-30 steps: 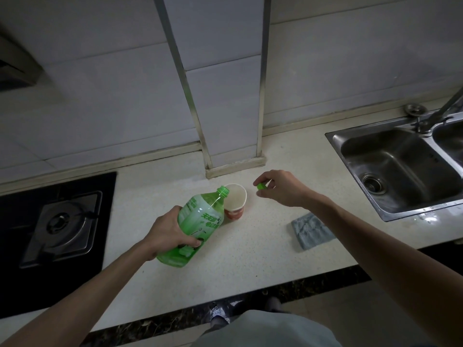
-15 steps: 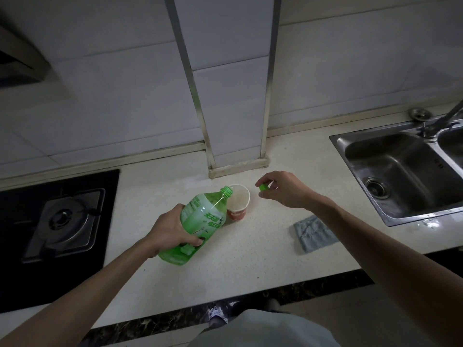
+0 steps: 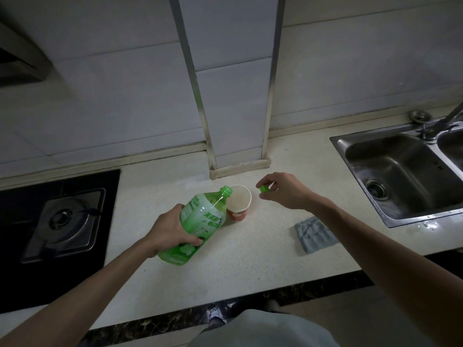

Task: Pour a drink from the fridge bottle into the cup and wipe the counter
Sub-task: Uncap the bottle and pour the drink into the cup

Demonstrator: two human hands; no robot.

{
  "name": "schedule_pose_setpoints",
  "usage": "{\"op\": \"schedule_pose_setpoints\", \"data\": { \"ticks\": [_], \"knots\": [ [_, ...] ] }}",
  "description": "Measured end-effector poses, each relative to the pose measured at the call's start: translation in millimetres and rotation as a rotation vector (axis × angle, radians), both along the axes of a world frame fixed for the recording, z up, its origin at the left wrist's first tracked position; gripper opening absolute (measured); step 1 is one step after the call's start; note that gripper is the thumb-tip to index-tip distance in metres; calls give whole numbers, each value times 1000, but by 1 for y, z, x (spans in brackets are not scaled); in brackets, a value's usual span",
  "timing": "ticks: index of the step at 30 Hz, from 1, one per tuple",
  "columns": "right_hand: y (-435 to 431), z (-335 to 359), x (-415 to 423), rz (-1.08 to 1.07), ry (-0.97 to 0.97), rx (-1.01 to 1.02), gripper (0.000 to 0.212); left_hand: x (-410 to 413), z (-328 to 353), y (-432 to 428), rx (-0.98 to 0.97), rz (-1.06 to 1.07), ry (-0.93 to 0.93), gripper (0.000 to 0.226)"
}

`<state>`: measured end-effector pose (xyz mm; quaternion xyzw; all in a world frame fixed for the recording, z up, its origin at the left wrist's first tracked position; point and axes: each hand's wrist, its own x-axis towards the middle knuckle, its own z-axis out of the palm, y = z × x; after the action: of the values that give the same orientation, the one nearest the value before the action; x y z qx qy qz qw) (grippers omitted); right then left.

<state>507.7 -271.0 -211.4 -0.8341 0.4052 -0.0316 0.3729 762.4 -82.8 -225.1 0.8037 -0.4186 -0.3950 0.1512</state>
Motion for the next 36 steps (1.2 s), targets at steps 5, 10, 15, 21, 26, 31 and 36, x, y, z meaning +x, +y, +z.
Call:
{"op": "schedule_pose_setpoints", "data": {
  "ticks": [5, 10, 15, 21, 26, 31, 36],
  "knots": [
    [2, 0, 1, -6, 1, -6, 32, 0, 0, 1, 0, 0, 0, 76],
    [4, 0, 1, -4, -4, -7, 32, 1, 1, 2, -3, -4, -1, 76],
    [4, -1, -2, -8, -1, -8, 31, 1, 3, 1, -8, -11, -7, 75],
    [5, 1, -4, -10, -8, -12, 32, -1, 3, 0, -5, -16, -11, 76],
    [5, 3, -3, -18, -36, -19, 32, -3, 4, 1, -13, -5, -5, 76],
    [6, 11, 4, -23, -86, -29, 33, -5, 6, 0, -45, 23, -7, 78],
    [5, 18, 9, -13, -108, -42, 32, -6, 8, -4, -45, 22, -8, 77]
  ]
}}
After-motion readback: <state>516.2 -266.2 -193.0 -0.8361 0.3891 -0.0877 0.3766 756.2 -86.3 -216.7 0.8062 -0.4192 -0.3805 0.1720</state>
